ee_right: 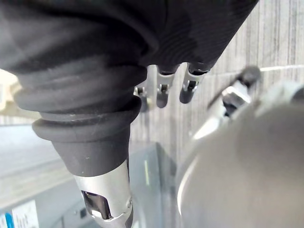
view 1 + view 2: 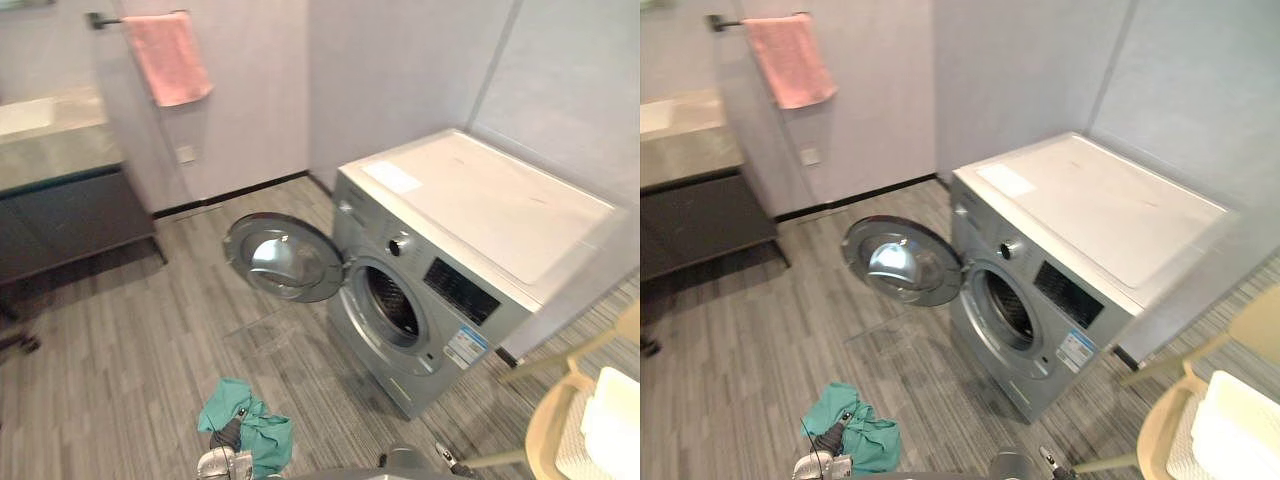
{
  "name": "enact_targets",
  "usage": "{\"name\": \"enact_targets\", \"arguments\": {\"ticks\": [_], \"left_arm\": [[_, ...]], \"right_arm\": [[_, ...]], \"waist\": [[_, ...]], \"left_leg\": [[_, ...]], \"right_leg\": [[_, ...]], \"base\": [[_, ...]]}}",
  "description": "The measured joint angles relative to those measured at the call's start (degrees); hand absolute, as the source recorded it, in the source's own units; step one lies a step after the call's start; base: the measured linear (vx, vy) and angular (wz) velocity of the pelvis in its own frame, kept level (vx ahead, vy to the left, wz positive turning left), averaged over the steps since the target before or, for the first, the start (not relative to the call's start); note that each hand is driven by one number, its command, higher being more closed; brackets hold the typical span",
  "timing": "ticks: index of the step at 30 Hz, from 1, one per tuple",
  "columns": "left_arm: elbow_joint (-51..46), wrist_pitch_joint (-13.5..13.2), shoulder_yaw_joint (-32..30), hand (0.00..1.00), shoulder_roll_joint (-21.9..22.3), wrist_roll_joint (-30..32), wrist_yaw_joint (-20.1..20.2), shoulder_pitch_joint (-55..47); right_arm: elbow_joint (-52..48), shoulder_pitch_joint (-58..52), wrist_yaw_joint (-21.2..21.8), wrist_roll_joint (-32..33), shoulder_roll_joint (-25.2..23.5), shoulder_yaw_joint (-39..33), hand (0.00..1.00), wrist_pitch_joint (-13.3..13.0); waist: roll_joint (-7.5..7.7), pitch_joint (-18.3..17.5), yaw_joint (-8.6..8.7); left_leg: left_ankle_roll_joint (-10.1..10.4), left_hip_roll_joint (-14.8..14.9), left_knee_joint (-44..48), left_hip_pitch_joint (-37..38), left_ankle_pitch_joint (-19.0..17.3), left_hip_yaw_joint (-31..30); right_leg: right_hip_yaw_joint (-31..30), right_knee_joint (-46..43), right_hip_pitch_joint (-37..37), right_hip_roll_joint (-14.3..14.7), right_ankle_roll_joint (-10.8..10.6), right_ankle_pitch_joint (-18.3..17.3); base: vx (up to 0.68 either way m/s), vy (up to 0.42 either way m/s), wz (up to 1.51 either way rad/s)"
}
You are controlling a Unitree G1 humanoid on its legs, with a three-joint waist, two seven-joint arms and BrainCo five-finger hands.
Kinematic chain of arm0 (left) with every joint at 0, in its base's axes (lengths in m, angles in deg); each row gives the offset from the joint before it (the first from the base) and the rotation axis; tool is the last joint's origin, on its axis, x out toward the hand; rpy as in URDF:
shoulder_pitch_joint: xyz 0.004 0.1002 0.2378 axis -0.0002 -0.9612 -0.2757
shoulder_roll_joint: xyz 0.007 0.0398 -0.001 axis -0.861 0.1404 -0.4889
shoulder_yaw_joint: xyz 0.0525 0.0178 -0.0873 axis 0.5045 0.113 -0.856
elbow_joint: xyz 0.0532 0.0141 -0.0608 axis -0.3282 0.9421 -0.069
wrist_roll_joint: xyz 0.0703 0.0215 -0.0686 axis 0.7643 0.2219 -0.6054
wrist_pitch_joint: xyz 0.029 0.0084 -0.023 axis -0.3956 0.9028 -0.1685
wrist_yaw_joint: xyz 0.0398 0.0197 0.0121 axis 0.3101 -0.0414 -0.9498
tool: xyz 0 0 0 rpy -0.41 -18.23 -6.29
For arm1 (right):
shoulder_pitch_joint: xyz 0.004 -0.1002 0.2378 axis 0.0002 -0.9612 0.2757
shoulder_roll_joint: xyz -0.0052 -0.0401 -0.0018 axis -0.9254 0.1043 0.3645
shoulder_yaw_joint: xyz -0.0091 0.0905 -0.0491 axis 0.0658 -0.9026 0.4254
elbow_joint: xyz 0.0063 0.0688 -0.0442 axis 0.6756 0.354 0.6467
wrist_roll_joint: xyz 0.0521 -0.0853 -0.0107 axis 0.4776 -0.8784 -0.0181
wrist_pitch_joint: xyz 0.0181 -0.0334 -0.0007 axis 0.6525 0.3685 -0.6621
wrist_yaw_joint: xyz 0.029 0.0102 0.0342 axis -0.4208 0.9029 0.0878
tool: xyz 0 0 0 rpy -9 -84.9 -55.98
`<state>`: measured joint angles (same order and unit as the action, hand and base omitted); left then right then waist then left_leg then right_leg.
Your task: Pick up the laundry basket with both hands and put the clothes into the washing machine.
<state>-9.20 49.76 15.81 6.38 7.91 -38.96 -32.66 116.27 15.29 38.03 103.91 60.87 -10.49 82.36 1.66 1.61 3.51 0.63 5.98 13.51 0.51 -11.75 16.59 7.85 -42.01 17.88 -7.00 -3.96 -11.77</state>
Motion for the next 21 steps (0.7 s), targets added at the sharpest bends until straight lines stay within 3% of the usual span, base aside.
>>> {"name": "enact_targets", "arguments": {"ticks": [2, 3, 4, 5, 6, 7, 9, 10, 12, 14, 16, 17, 19, 20, 21], "left_arm": [[-0.02, 0.07, -0.29, 1.00, 2.02, 0.12, -0.09, 1.06], [0.01, 0.11, 0.12, 1.00, 3.03, 0.26, 0.03, 1.23], [0.11, 0.11, 0.84, 1.00, 4.09, 0.57, 0.12, 1.44], [0.13, 0.10, 1.49, 1.00, 4.76, 1.20, 0.25, 1.82], [0.12, 0.14, 1.78, 1.00, 6.15, 2.32, 0.98, 2.67], [0.07, 0.18, 2.49, 1.00, 6.04, 2.48, 1.86, 3.25], [-0.40, 0.45, 2.42, 1.00, 6.60, 2.21, 2.32, 3.68], [-1.36, 0.60, 2.51, 1.00, 6.49, 2.12, 2.43, 3.67], [-3.22, 0.37, 2.40, 1.00, 5.96, 1.43, 2.46, 2.82], [-4.13, 0.21, 2.39, 1.00, 6.08, 1.14, 2.45, 0.85], [-5.30, -0.30, 1.98, 1.00, 5.65, 1.03, 2.16, -0.63], [-5.31, -0.36, 1.66, 1.00, 5.40, 1.02, 2.08, -0.65], [-4.79, -0.75, 1.46, 1.00, 4.32, 0.98, 1.11, -1.43], [-4.13, -0.75, 1.44, 1.00, 3.57, 0.98, 0.93, -1.50], [-3.41, -0.75, 1.27, 1.00, 3.25, 1.01, 0.43, -1.90]], "right_arm": [[-0.07, 0.01, -0.19, 0.53, 0.06, -0.79, 0.00, 0.16], [-0.09, 0.06, -0.31, 0.52, 0.35, -0.46, 0.00, 0.06], [0.09, -0.01, -0.35, 0.56, 0.45, -0.79, 0.00, 0.06], [0.04, -0.05, -0.38, 0.84, 0.50, -1.20, 0.00, -0.07], [-0.30, -0.29, -0.62, 2.04, 0.86, -1.25, 0.00, -0.09], [-0.59, -0.84, -0.78, 2.56, 1.04, -0.84, 0.00, 0.01], [-2.37, -1.51, -0.80, 2.51, 0.90, 0.40, 0.00, -0.05], [-2.72, -1.18, -0.82, 2.37, 1.06, 0.92, 0.00, -0.12], [-2.67, 0.69, -1.13, 2.36, 1.48, 2.32, 0.00, -0.11], [-2.85, 1.75, -2.03, 2.42, 1.68, 4.92, 0.00, -0.04], [-3.07, 3.30, -2.23, 2.37, 1.63, 6.09, 0.00, -0.03], [-3.44, 3.67, -2.28, 2.34, 1.61, 6.83, 0.00, 0.01], [-3.84, 5.65, -2.38, 1.91, 2.29, 9.29, 0.00, -0.15], [-2.96, 6.57, -2.81, 1.77, 2.72, 9.55, 0.00, -0.25], [-1.79, 6.38, -2.73, 1.33, 3.73, 9.94, 0.00, -0.60]], "waist": [[-0.32, 1.12, 0.09], [-0.55, 1.12, -0.32], [-1.63, 0.75, 0.48], [-1.92, 0.65, 0.86], [-3.12, 1.09, 1.13], [-3.43, 1.31, 1.01], [-3.82, 1.49, 0.82], [-3.66, 1.72, 0.08], [-3.89, 1.81, -1.50], [-3.45, 1.87, -1.51], [-3.29, 1.95, -2.63], [-3.24, 1.93, -2.97], [-3.27, 1.88, -3.45], [-3.55, 1.73, -4.43], [-4.20, 1.59, -4.72]], "left_leg": [[0.64, -0.02, -2.25, 2.96, -0.39, 2.22], [1.64, 0.05, -3.85, 4.03, -0.86, 3.71], [2.20, 0.91, -5.08, 4.61, -1.23, 2.90], [2.88, 1.50, -5.08, 4.64, -1.78, 2.30], [4.16, 3.23, -0.82, 4.58, -2.14, 1.73], [5.98, 6.42, 13.77, 0.52, -3.05, -0.20], [9.57, 9.36, 36.94, -6.53, 0.75, -6.11], [9.55, 8.96, 49.63, -10.15, 3.25, -9.80], [9.41, 7.42, 59.29, -14.12, 3.16, -12.05], [7.00, 6.74, 56.63, -18.60, 1.78, -13.06], [4.25, 8.29, 45.28, -21.40, 0.10, -15.66], [3.92, 8.34, 40.61, -21.55, -0.10, -16.99], [3.89, 6.97, 23.82, -19.79, -0.13, -25.20], [4.48, 5.96, 16.94, -17.70, 0.09, -32.46], [7.03, 6.01, 14.11, -16.42, 1.38, -35.54]], "right_leg": [[6.77, 9.88, -0.83, 0.82, 0.51, -0.02], [8.30, 17.63, -1.69, 2.31, 3.87, 3.53], [9.77, 19.16, -2.91, 3.61, 7.96, 2.99], [10.17, 19.12, -3.09, 4.14, 8.27, 1.99], [11.14, 19.39, -4.45, 5.34, 8.25, 0.65], [11.29, 19.91, -6.47, 7.05, 9.05, -0.45], [10.44, 21.23, -11.29, 9.58, 10.98, -1.55], [8.43, 21.86, -13.83, 11.13, 12.09, -2.33], [4.34, 23.16, -17.21, 12.08, 12.57, -2.60], [0.05, 25.93, -21.10, 12.02, 11.27, -1.79], [-5.20, 26.85, -22.82, 11.88, 10.28, -1.60], [-7.12, 27.14, -23.19, 11.84, 9.94, -1.73], [-12.41, 27.24, -23.56, 11.27, 8.01, -2.75], [-15.88, 26.88, -23.29, 10.86, 5.94, -4.32], [-19.12, 25.48, -23.13, 10.58, 4.63, -6.10]], "base": [[0.23, -0.091, -0.46], [0.32, -0.121, -0.43], [0.33, -0.126, -0.19], [0.32, -0.111, 0.23], [0.32, -0.119, 0.27], [0.41, -0.147, 0.10], [0.48, -0.130, -0.33], [0.38, -0.037, -0.72], [0.35, 0.046, -1.19], [0.35, 0.089, -1.13], [0.27, 0.143, -1.21], [0.31, 0.219, -1.25], [0.34, 0.322, -1.43], [0.35, 0.456, -1.89], [0.22, 0.333, -1.62]]}}
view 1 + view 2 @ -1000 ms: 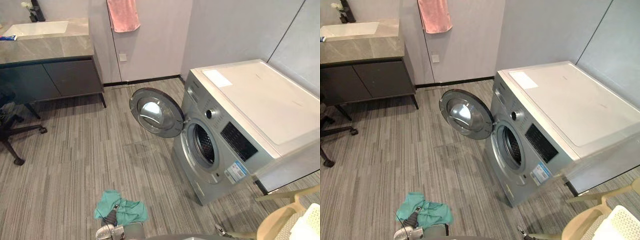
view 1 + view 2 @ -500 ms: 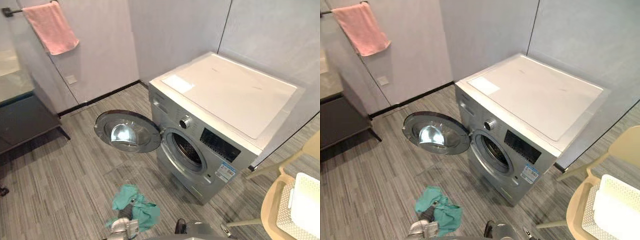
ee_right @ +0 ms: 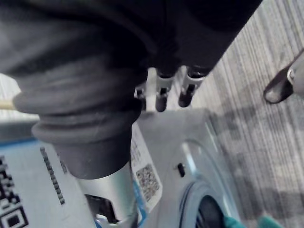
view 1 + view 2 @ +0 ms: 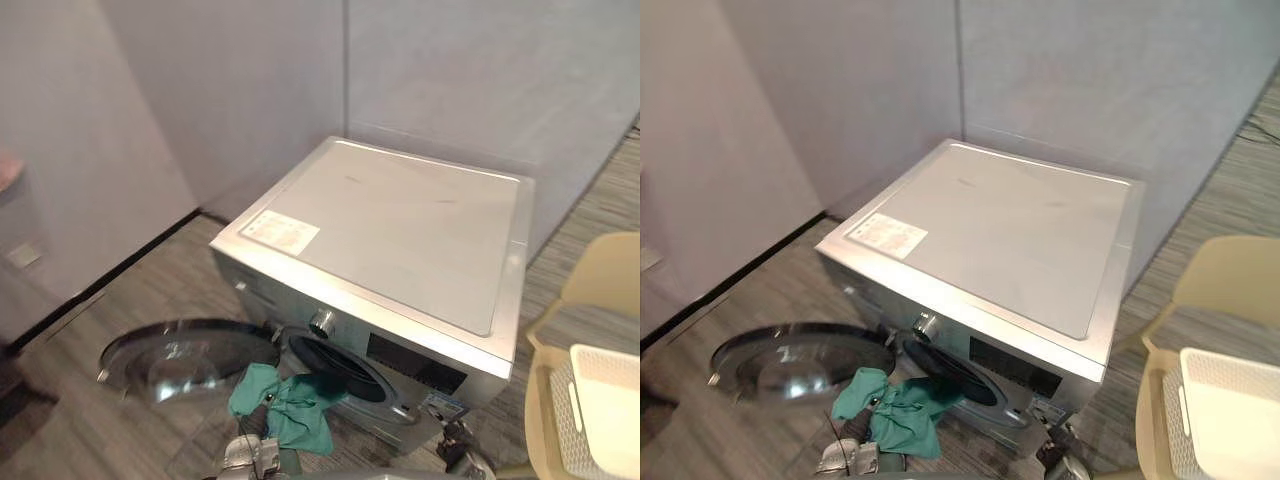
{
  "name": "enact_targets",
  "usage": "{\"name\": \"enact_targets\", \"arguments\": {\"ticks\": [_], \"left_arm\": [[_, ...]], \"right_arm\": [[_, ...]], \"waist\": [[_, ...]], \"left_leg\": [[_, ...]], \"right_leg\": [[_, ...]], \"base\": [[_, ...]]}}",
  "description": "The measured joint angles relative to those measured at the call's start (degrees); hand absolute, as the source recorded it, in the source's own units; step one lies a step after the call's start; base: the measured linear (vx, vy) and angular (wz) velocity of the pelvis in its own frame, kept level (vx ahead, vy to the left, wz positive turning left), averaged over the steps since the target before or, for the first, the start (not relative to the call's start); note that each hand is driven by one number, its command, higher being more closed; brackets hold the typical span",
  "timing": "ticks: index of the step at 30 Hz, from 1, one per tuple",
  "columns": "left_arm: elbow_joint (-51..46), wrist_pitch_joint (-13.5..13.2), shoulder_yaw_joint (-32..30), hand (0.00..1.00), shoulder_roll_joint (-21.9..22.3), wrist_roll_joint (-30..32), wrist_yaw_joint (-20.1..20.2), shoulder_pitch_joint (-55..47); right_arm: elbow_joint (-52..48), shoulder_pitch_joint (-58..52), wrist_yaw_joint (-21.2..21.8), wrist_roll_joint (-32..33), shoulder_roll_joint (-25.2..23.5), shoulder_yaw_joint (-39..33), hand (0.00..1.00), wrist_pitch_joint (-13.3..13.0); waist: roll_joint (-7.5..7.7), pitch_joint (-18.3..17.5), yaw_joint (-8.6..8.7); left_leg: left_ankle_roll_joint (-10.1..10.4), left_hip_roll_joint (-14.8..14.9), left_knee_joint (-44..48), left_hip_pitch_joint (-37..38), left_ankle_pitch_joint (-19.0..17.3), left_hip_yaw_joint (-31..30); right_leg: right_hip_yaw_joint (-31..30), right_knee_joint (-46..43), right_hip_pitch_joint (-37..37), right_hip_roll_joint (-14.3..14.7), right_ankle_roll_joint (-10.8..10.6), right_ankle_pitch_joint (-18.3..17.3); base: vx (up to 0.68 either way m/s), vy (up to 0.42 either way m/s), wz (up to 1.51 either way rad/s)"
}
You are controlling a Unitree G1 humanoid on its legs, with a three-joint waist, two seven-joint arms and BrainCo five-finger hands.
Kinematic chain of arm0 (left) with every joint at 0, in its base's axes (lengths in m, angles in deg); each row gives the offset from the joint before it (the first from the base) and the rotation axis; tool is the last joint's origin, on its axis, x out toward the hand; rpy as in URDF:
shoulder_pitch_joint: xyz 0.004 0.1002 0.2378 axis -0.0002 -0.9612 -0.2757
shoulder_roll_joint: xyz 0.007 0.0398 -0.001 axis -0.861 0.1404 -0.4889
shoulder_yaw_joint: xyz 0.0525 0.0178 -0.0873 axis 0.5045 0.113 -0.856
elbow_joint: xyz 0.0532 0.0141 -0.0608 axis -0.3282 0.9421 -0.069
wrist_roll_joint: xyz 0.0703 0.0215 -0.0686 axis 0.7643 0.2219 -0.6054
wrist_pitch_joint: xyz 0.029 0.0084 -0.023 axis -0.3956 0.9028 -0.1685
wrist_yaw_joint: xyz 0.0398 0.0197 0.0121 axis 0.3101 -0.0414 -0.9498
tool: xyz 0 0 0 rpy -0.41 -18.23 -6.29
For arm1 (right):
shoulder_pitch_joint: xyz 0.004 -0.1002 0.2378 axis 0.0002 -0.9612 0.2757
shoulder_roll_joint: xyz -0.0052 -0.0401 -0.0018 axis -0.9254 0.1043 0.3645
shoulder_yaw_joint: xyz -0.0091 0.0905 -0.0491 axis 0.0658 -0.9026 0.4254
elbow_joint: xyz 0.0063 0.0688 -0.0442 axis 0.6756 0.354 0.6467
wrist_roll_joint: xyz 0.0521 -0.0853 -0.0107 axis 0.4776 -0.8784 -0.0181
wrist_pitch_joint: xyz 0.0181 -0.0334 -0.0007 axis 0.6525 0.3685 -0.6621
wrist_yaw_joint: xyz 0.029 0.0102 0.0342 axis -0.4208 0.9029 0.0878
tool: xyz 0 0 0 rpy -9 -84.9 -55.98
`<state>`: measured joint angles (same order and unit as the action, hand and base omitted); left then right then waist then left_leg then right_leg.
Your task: Pick up the laundry basket with both hands and put the clothes into the washing machine.
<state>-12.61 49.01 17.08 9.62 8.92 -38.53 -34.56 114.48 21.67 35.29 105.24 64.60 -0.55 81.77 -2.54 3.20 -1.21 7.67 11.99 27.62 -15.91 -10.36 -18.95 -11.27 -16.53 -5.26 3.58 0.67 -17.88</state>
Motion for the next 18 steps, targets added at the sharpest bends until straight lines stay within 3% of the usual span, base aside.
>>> {"name": "enact_targets", "arguments": {"ticks": [1, 2, 3, 4, 6, 8, 10, 11, 13, 14, 15, 16, 18], "left_arm": [[0.73, 0.00, 0.01, 1.00, -0.11, 0.00, -0.43, -0.10], [2.37, 0.13, 0.58, 1.00, 0.06, 0.01, -0.57, 0.01], [3.76, 0.17, 1.46, 1.00, -0.80, 0.20, -0.52, 0.56], [4.66, 0.18, 3.27, 1.00, -2.34, 0.27, -0.56, 1.86], [4.74, 0.14, 5.63, 1.00, -3.69, 0.58, -0.53, 2.52], [4.63, 0.12, 8.24, 1.00, -4.72, 0.66, -0.51, 2.88], [3.64, 0.08, 11.42, 1.00, -5.63, 0.64, -0.43, 3.32], [3.11, 0.08, 12.25, 1.00, -5.55, 0.64, -0.40, 3.19], [0.60, 0.06, 14.28, 1.00, -5.73, 0.01, -0.63, 2.82], [-2.28, 0.04, 15.44, 1.00, -5.72, -0.30, -0.70, 2.89], [-3.42, 0.02, 15.89, 1.00, -6.03, -1.00, -0.74, 3.02], [-5.24, -0.07, 16.62, 1.00, -6.41, -1.43, -1.03, 4.30], [-9.17, -0.39, 17.98, 1.00, -6.30, -3.03, -1.97, 7.49]], "right_arm": [[0.00, -0.41, 0.12, -0.54, 0.57, 0.11, 0.00, -0.07], [-0.43, -2.39, 0.27, -1.29, 1.94, -0.01, 0.00, -0.65], [0.17, -3.26, 0.31, -1.50, 2.16, -0.24, 0.00, -0.70], [1.69, -3.52, 0.57, -1.55, 1.33, -0.61, 0.00, -0.54], [3.04, -3.50, 0.80, -1.54, 0.24, -1.30, 0.00, -0.42], [4.05, -3.31, 1.12, -1.50, -0.25, -1.35, 0.00, -0.37], [4.14, -3.32, 2.08, -1.60, -0.07, -2.07, 0.00, -0.05], [4.00, -3.06, 2.04, -1.60, 0.16, -2.08, 0.00, -0.07], [4.00, -1.87, 1.95, -1.60, 0.68, -1.09, 0.00, -0.04], [3.99, -0.70, 1.81, -1.61, 0.81, 0.88, 0.00, -0.07], [3.96, -0.23, 1.76, -1.66, 0.84, 1.79, 0.00, -0.12], [3.46, 1.16, 1.69, -2.13, 0.90, 3.86, 0.00, -0.22], [0.60, 2.52, 1.23, -2.98, 0.98, 6.33, 0.00, -0.70]], "waist": [[-0.47, 0.01, 0.19], [-2.08, -0.87, 1.34], [-1.19, -1.38, 2.61], [2.94, -2.19, 3.05], [3.84, -2.68, 2.57], [3.74, -2.74, 2.08], [2.41, -2.30, 1.85], [2.26, -2.16, 1.89], [1.48, -1.71, 1.83], [1.59, -0.62, 1.71], [1.61, 0.10, 1.61], [2.80, 2.31, 1.21], [2.44, 6.67, 0.32]], "left_leg": [[2.38, 0.35, -1.52, 0.61, 1.62, 0.89], [4.90, 0.85, -3.96, 0.83, 4.96, 3.89], [4.40, -0.82, -4.35, 1.50, 2.06, 5.10], [2.51, -4.35, -5.77, 1.75, 3.32, 7.11], [0.75, -6.14, -7.88, 1.64, 3.72, 10.85], [-0.79, -7.00, -9.18, 1.91, 4.34, 13.64], [-2.80, -7.13, -11.16, 1.85, 5.05, 16.43], [-3.19, -7.08, -11.59, 1.69, 5.29, 17.26], [-4.29, -6.35, -12.05, -0.59, 6.00, 19.74], [-5.08, -5.98, -13.05, -1.89, 6.56, 21.16], [-5.13, -6.03, -13.18, -2.44, 6.59, 21.67], [-5.24, -5.94, -11.75, -3.52, 6.70, 22.40], [-5.25, -5.88, -4.96, -8.56, 5.45, 22.21]], "right_leg": [[-0.76, -0.69, -0.36, -0.23, -0.87, -0.85], [-1.41, -1.37, -1.05, -0.53, -2.59, -1.97], [-1.43, -1.73, -1.26, -2.58, -3.91, -2.75], [-2.00, -2.27, 0.00, -6.81, -5.44, -2.04], [-5.19, -2.14, 2.46, -9.50, -7.75, 1.80], [-7.80, -2.13, 4.43, -10.72, -8.98, 6.06], [-9.15, -2.30, 7.73, -11.34, -10.43, 11.94], [-8.86, -2.45, 8.78, -11.48, -10.56, 13.19], [-1.02, -2.31, 13.03, -12.61, -10.15, 16.70], [8.64, -1.32, 15.06, -14.24, -9.59, 17.61], [12.68, -0.81, 15.64, -14.98, -9.63, 17.54], [17.80, 0.62, 15.50, -15.80, -9.83, 17.19], [19.33, 0.64, 16.44, -15.83, -10.07, 13.98]], "base": [[0.31, 0.512, -1.07], [0.25, 0.425, -0.27], [0.35, 0.594, 0.00], [0.24, 0.419, 0.07], [0.20, 0.391, -0.46], [0.11, 0.382, -0.55], [0.02, 0.331, -0.46], [-0.04, 0.248, -0.59], [-0.10, 0.172, -0.66], [-0.14, 0.105, -0.56], [-0.19, 0.073, -0.53], [-0.15, -0.003, -0.30], [-0.27, -0.040, -0.07]]}}
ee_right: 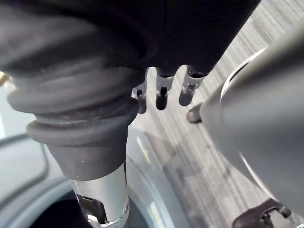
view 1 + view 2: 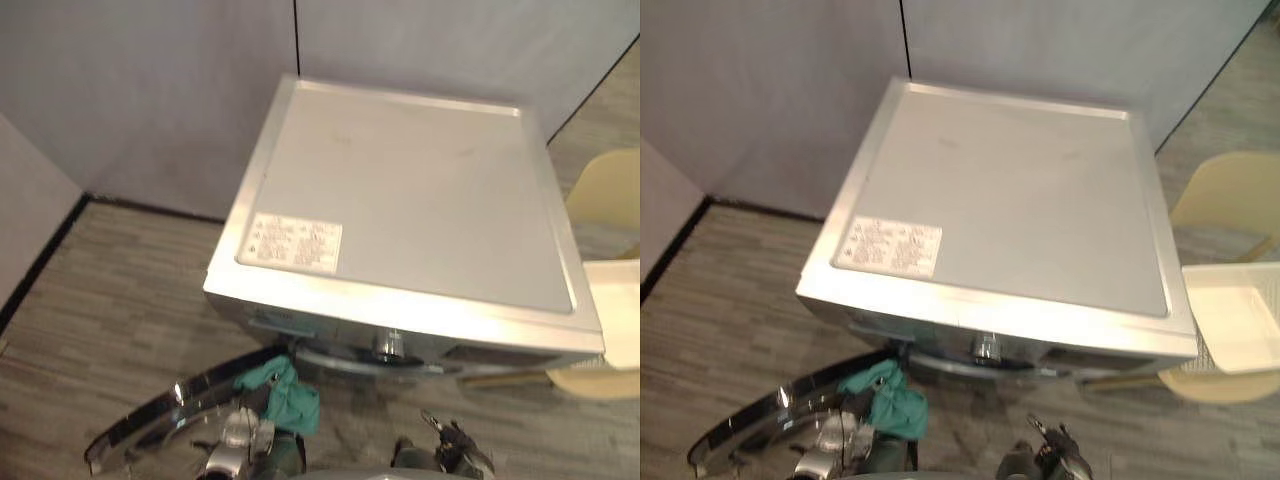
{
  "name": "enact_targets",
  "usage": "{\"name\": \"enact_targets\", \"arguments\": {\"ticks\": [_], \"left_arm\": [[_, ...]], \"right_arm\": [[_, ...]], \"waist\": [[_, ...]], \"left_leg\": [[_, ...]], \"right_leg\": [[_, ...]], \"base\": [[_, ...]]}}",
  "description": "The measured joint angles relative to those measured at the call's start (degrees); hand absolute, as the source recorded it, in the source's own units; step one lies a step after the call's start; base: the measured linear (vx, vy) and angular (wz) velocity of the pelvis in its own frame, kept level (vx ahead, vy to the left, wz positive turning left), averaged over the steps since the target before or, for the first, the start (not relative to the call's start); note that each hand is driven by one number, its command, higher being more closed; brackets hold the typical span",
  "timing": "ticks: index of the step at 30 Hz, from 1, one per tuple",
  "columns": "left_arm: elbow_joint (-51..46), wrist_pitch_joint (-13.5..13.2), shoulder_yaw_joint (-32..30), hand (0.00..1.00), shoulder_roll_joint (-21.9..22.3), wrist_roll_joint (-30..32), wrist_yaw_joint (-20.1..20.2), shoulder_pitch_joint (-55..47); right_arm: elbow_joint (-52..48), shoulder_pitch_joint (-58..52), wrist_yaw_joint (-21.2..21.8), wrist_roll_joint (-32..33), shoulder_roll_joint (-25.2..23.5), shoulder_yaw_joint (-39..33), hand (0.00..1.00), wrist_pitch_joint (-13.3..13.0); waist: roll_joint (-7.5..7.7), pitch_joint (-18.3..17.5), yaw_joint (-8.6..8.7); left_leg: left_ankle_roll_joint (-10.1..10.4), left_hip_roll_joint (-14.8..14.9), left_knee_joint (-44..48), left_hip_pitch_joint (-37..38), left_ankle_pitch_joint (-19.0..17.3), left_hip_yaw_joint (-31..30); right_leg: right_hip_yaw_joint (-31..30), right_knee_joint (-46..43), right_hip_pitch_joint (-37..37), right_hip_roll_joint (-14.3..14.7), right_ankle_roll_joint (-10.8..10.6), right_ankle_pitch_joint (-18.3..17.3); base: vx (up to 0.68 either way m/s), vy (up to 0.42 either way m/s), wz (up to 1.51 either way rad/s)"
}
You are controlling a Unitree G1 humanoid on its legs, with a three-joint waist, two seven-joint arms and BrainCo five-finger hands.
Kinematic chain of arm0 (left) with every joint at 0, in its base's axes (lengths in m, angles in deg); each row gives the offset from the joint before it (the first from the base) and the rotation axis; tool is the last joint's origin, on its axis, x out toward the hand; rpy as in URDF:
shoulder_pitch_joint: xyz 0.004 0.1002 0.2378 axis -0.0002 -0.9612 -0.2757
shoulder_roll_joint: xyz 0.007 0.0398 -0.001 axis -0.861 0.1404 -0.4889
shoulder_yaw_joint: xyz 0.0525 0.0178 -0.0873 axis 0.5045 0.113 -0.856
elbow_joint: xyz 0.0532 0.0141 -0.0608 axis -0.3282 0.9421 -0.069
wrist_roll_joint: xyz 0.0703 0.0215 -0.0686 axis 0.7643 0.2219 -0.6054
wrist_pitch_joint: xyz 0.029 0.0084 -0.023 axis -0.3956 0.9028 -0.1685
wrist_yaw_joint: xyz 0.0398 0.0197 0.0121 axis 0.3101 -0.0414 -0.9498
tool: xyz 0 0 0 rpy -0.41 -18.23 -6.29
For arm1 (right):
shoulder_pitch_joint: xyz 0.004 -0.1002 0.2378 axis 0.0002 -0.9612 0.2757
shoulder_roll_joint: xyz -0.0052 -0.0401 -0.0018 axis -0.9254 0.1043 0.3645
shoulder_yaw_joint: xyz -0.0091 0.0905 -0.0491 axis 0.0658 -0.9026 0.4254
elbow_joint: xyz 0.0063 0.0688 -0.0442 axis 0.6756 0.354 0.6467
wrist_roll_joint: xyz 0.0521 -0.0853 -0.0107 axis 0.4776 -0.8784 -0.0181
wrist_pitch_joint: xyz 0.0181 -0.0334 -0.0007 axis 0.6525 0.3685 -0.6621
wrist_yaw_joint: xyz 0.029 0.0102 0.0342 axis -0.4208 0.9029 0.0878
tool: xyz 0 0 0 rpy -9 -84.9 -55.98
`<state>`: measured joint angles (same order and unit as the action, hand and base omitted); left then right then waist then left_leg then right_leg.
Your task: Pick up the laundry basket with both hands and put the clothes into the washing machine.
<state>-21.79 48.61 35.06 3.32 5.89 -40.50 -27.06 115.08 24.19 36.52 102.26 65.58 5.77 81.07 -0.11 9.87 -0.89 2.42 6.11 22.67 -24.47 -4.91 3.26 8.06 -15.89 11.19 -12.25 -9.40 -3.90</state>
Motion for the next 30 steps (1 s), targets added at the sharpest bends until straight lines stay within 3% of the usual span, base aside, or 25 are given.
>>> {"name": "enact_targets", "arguments": {"ticks": [2, 3, 4, 6, 7, 8, 9, 10, 12, 18, 21, 24, 26, 27, 30], "left_arm": [[-4.69, -1.02, 0.69, 1.00, 0.56, -2.03, -1.07, 3.50], [-6.13, -2.02, 0.81, 1.00, 1.53, -3.63, -1.99, 6.14], [-6.58, -2.27, 1.04, 1.00, 2.08, -5.27, -2.48, 8.75], [-6.76, -2.29, 1.25, 1.00, 3.21, -8.19, -3.66, 13.84], [-7.00, -2.27, 1.22, 1.00, 3.32, -8.64, -3.78, 14.71], [-8.43, -2.22, 1.68, 1.00, 4.48, -9.49, -4.52, 16.32], [-8.95, -2.20, 2.49, 1.00, 5.64, -9.79, -5.40, 18.51], [-9.30, -2.13, 2.72, 1.00, 5.90, -9.89, -5.66, 19.66], [-10.18, -1.93, 2.91, 1.00, 6.95, -10.54, -6.64, 23.49], [-10.53, -1.08, -1.01, 1.00, 6.88, -16.77, -10.03, 38.36], [-10.46, 0.00, -5.53, 1.00, 2.53, -20.43, -11.27, 49.79], [-10.34, 0.06, -9.18, 1.00, -5.33, -26.09, -13.35, 63.41], [-14.45, -1.29, -9.02, 1.00, -7.34, -27.96, -14.75, 69.41], [-15.64, -6.37, -9.46, 1.00, -8.12, -29.62, -14.70, 71.13], [-15.27, -7.56, -8.44, 1.00, -8.95, -34.35, -16.55, 72.82]], "right_arm": [[-4.00, 2.06, -0.88, 0.04, 0.12, 1.52, 0.00, -0.26], [-6.87, 4.16, -1.10, 0.39, 0.83, 3.07, 0.00, -0.69], [-8.84, 5.43, -1.56, 0.50, 1.18, 4.64, 0.00, -0.97], [-12.70, 8.69, -3.24, 2.04, 1.08, 6.82, 0.00, -1.58], [-13.61, 9.36, -3.45, 2.21, 1.00, 7.06, 0.00, -1.75], [-16.69, 10.16, -4.39, 3.03, 0.89, 7.54, 0.00, -2.51], [-19.82, 10.41, -5.61, 4.55, 1.13, 8.08, 0.00, -3.28], [-20.96, 10.64, -5.96, 4.98, 1.07, 8.09, 0.00, -3.56], [-23.10, 12.73, -7.50, 6.58, 1.08, 8.46, 0.00, -3.97], [-33.13, 13.50, -9.51, 8.34, 1.05, 10.87, 0.00, -6.15], [-36.48, 13.60, -9.22, 8.35, 0.81, 11.56, 0.00, -7.27], [-34.71, 13.55, -7.94, 8.43, -1.12, 8.65, 0.00, -8.06], [-33.24, 11.69, -7.73, 8.40, -1.94, 6.67, 0.00, -8.42], [-31.63, 11.07, -7.64, 8.41, -2.48, 6.00, 0.00, -8.34], [-30.25, 9.21, -6.65, 9.02, -3.02, 4.55, 0.00, -8.42]], "waist": [[-0.79, 3.80, -0.49], [-2.12, 6.23, -0.35], [-1.90, 6.88, -0.23], [0.36, 9.49, -0.08], [0.71, 9.89, 0.00], [1.16, 11.35, -0.36], [1.34, 12.19, -0.14], [1.66, 12.33, -0.01], [2.05, 12.85, 0.03], [2.65, 14.38, 0.57], [4.01, 14.89, 2.35], [5.99, 14.90, 4.81], [6.12, 14.65, 4.79], [6.43, 14.12, 5.18], [7.04, 13.31, 5.57]], "left_leg": [[-0.09, 1.46, 10.00, -8.08, -3.13, -0.81], [0.39, 2.70, 16.64, -14.36, -5.24, -2.61], [0.91, 3.16, 20.80, -19.11, -7.08, -3.06], [0.92, 3.66, 27.06, -26.50, -7.83, -2.66], [1.08, 4.03, 28.52, -28.28, -7.93, -2.32], [1.25, 6.39, 38.18, -32.18, -9.37, -1.51], [0.81, 7.00, 41.43, -35.67, -13.46, -1.55], [0.37, 7.11, 42.99, -37.99, -13.81, -1.69], [0.43, 8.13, 45.85, -44.99, -13.77, -1.43], [0.36, 12.16, 51.06, -55.29, -13.73, -0.58], [-0.47, 14.03, 52.61, -58.63, -14.07, 0.34], [-1.39, 15.96, 54.42, -60.77, -14.57, 0.21], [-1.00, 16.04, 53.90, -61.34, -14.80, 0.01], [-0.87, 16.18, 53.65, -61.92, -14.86, 0.01], [-0.58, 17.23, 53.07, -62.04, -15.03, 0.81]], "right_leg": [[0.08, -7.07, 5.79, 0.31, -0.73, -7.39], [-0.52, -16.31, 12.67, 1.05, -0.20, -11.41], [-1.33, -23.29, 18.45, 0.81, -0.07, -14.43], [-3.50, -35.48, 28.35, -0.26, 0.46, -19.46], [-4.00, -37.36, 30.39, -0.59, 0.81, -19.96], [-4.91, -43.27, 35.02, -0.52, 1.13, -21.46], [-5.95, -49.24, 39.53, 0.00, 0.71, -23.12], [-6.64, -51.43, 42.25, -0.19, 0.62, -23.84], [-7.97, -55.11, 49.98, 0.35, 0.82, -24.03], [-10.66, -59.50, 61.52, 3.70, 0.56, -22.78], [-11.98, -60.27, 65.68, 5.31, 0.72, -22.01], [-12.40, -60.65, 67.88, 7.00, 0.75, -21.49], [-12.06, -60.15, 68.30, 7.10, 0.98, -21.39], [-11.85, -59.81, 68.73, 7.15, 1.17, -21.29], [-12.09, -58.64, 69.39, 7.72, 1.56, -20.98]], "base": [[-0.34, -0.100, -0.01], [-0.45, -0.137, -0.04], [-0.55, -0.154, -0.02], [-0.40, -0.137, 0.09], [-0.31, -0.076, -0.12], [-0.23, -0.040, -0.19], [-0.22, -0.035, -0.16], [-0.23, -0.081, -0.05], [-0.22, -0.066, -0.13], [-0.08, -0.049, -0.29], [-0.02, -0.021, -0.40], [0.00, -0.032, -0.36], [-0.02, -0.035, -0.04], [-0.02, -0.021, -0.03], [-0.03, -0.029, -0.16]]}}
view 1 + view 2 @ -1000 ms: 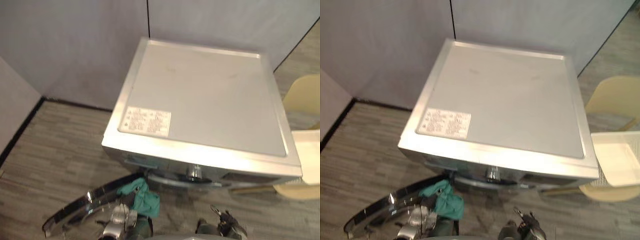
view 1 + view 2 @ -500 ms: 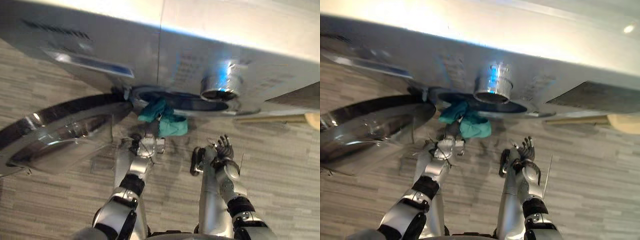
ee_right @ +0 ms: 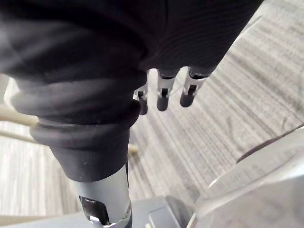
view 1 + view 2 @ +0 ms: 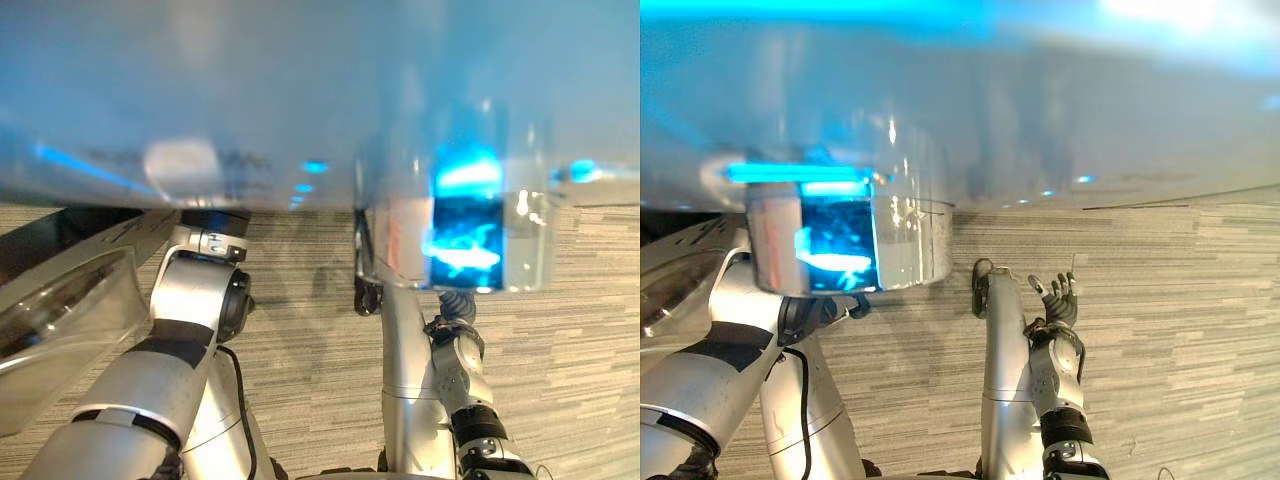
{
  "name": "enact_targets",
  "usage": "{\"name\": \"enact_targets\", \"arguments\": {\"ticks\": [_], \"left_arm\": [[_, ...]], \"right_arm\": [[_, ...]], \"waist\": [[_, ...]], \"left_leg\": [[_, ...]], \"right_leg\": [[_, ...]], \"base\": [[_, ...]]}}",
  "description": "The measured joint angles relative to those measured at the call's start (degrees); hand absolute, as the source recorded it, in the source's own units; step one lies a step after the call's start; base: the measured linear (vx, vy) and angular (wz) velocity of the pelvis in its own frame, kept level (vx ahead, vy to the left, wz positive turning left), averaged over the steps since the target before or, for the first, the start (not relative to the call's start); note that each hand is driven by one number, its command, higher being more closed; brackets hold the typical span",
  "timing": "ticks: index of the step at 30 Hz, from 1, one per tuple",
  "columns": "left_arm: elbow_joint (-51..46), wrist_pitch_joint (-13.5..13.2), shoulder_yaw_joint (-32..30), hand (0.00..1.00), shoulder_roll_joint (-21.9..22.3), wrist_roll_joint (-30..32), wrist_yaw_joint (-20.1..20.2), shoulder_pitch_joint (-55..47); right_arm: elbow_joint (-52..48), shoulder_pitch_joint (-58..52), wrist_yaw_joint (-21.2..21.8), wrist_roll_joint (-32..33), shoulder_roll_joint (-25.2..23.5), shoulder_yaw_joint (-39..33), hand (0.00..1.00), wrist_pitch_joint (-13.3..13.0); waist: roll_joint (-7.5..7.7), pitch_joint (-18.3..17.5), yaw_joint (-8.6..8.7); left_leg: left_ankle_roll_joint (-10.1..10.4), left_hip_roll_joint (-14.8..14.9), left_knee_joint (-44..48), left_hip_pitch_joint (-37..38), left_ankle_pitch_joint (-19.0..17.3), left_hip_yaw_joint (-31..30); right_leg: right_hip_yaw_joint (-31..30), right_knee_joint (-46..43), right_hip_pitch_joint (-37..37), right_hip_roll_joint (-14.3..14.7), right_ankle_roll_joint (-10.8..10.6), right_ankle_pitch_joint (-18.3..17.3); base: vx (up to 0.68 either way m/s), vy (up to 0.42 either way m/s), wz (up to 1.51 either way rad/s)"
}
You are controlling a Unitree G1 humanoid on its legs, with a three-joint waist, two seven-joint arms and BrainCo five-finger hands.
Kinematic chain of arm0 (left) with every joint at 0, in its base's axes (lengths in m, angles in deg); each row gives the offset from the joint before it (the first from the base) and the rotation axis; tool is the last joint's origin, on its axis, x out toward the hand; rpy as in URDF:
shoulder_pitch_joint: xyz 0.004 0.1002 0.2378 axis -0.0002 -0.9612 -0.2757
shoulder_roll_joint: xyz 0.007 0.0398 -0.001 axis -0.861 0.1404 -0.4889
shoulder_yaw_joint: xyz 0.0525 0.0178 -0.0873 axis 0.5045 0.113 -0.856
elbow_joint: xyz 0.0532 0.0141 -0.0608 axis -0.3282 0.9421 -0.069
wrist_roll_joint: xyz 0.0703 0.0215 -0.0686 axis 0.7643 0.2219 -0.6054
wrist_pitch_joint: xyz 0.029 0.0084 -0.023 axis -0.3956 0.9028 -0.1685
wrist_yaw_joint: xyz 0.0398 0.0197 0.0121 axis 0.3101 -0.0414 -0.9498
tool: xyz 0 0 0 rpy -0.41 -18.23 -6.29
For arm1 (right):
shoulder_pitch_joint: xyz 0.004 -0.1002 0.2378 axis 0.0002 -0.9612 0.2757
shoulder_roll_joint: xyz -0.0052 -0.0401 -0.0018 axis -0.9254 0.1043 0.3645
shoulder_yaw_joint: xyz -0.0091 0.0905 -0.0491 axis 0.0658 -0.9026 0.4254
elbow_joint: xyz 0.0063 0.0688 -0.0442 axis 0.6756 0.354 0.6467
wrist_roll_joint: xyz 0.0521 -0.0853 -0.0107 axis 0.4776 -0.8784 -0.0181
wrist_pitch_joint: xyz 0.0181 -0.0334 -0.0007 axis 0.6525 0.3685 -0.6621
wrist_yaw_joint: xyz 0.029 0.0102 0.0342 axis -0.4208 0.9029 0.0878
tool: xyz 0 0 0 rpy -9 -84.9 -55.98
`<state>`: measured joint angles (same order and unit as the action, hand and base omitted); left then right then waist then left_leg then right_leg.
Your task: Pick up the laundry basket with both hands and put the clothes into the washing machine.
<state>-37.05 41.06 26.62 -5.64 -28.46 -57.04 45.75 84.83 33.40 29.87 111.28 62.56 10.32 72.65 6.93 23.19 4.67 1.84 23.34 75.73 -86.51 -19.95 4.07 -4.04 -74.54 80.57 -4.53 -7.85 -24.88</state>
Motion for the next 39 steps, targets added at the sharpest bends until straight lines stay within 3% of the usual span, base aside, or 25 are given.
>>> {"name": "enact_targets", "arguments": {"ticks": [2, 4, 6, 9, 10, 14, 15, 19, 22, 32, 35, 36, 39], "left_arm": [[0.91, -0.09, 2.86, 1.00, -1.68, -1.72, -0.64, 0.70], [0.95, 0.04, 7.28, 1.00, -3.44, -1.73, -0.69, 0.84], [0.95, 0.70, 11.98, 1.00, -4.98, 4.11, -2.97, 0.85], [0.71, 2.04, 19.11, 1.00, -7.65, 18.63, -8.59, 0.85], [0.58, 3.48, 22.12, 1.00, -8.91, 26.22, -10.74, 0.85], [-0.42, 8.11, 29.45, 1.00, -12.45, 48.71, -12.95, 0.91], [-0.41, 9.39, 30.76, 0.00, -12.93, 54.80, -12.37, 0.98], [0.93, 11.52, 32.31, 0.00, -13.21, 63.73, -7.18, 1.34], [4.30, 13.03, 32.32, 0.00, -12.45, 63.48, -3.07, 2.47], [7.87, 15.82, 29.64, 0.00, -10.98, 68.30, 3.28, 3.96], [7.87, 15.66, 22.04, 0.00, -8.19, 63.83, 5.32, 3.80], [7.88, 15.83, 16.74, 0.00, -5.96, 59.69, 5.67, 3.25], [8.06, 15.81, 8.33, 0.00, -2.06, 54.18, 5.35, 0.85]], "right_arm": [[0.11, -0.62, 0.35, 0.55, -0.16, -0.51, 0.00, 0.09], [0.21, -1.15, 1.33, 1.65, -0.39, -0.78, 0.00, 0.14], [-0.16, -2.80, 1.88, 1.98, -0.64, -1.15, 0.00, -0.06], [-0.69, -5.54, 2.59, 2.01, -0.60, -1.81, 0.00, -0.03], [-0.74, -6.67, 2.63, 2.02, -0.62, -1.80, 0.00, -0.05], [-0.85, -7.67, 3.36, 3.12, -0.66, -1.41, 0.00, -0.58], [-1.19, -7.65, 3.56, 4.32, -0.60, -1.11, 0.00, -1.14], [-1.48, -7.05, 3.60, 7.68, -0.38, 0.01, 0.00, -2.32], [-1.49, -6.71, 3.59, 9.41, -0.29, 0.13, 0.00, -2.69], [0.41, -6.64, 3.69, 12.07, -0.02, -1.56, 0.00, -1.91], [0.84, -6.64, 3.65, 12.75, -0.57, -3.37, 0.00, -0.99], [1.50, -6.62, 3.64, 12.81, -0.57, -4.01, 0.00, -0.41], [2.56, -6.54, 3.65, 12.79, -0.55, -5.14, 0.00, 0.34]], "waist": [[0.87, -0.70, -0.25], [0.84, -1.49, -0.31], [0.79, -2.57, -0.48], [0.63, -3.21, -0.58], [0.58, -3.24, -0.58], [-0.03, -3.52, -0.25], [-0.18, -3.60, -0.24], [-0.23, -3.61, -0.18], [-0.27, -3.58, -0.29], [-0.77, -3.17, -0.33], [-0.75, -3.01, -0.41], [-0.72, -2.79, -0.44], [-0.73, -1.18, -0.54]], "left_leg": [[0.00, 0.59, -0.32, -0.05, 0.00, 1.02], [0.00, 0.68, -0.37, -0.87, 0.03, 1.02], [-0.01, 0.73, -0.04, -1.85, 0.02, 0.96], [-0.11, 0.79, 0.56, -2.56, -0.05, 0.80], [-0.15, 0.79, 0.80, -2.65, -0.08, 0.73], [-0.28, 0.84, 1.23, -3.58, -0.16, 0.52], [-0.29, 0.84, 1.34, -3.73, -0.16, 0.57], [-0.30, 1.01, 1.38, -3.79, -0.16, 0.75], [-0.28, 1.73, 1.41, -3.79, -0.15, 1.01], [-0.29, 2.48, 2.57, -4.30, -0.14, 1.20], [-0.28, 2.29, 2.62, -4.27, -0.11, 1.09], [-0.28, 1.90, 2.79, -4.05, -0.11, 0.99], [-0.38, 1.59, 3.30, -2.06, -0.19, 0.76]], "right_leg": [[-0.88, 0.42, 1.01, 0.49, 0.22, 0.76], [-0.95, 0.66, 1.89, 0.67, 0.32, 1.20], [-1.18, 0.48, 3.00, 0.77, 0.22, 1.32], [-1.36, 0.08, 3.72, 0.76, 0.15, 1.36], [-1.38, -0.14, 3.79, 0.72, 0.12, 1.37], [-1.01, -0.40, 4.18, 0.35, -0.01, 1.30], [-1.04, -0.41, 4.32, 0.31, -0.22, 1.22], [-1.00, -0.44, 4.41, 0.22, -0.30, 1.30], [-0.81, -0.58, 4.41, 0.28, -0.17, 1.36], [-0.97, -1.81, 4.87, 0.27, -0.24, 1.44], [-0.99, -2.10, 4.85, 0.17, -0.24, 1.45], [-1.03, -2.60, 4.63, -0.15, -0.60, 1.50], [-0.94, -3.59, 2.54, -0.58, -0.67, 0.77]], "base": [[-0.02, -0.028, -0.17], [-0.01, -0.021, -0.11], [0.00, -0.006, -0.09], [0.00, 0.002, -0.04], [0.00, 0.000, 0.00], [0.00, 0.000, 0.02], [0.00, 0.000, 0.00], [0.00, 0.000, 0.00], [0.00, 0.000, 0.00], [0.00, -0.003, 0.00], [-0.01, -0.016, 0.04], [0.00, -0.021, 0.13], [0.02, -0.025, 0.14]]}}
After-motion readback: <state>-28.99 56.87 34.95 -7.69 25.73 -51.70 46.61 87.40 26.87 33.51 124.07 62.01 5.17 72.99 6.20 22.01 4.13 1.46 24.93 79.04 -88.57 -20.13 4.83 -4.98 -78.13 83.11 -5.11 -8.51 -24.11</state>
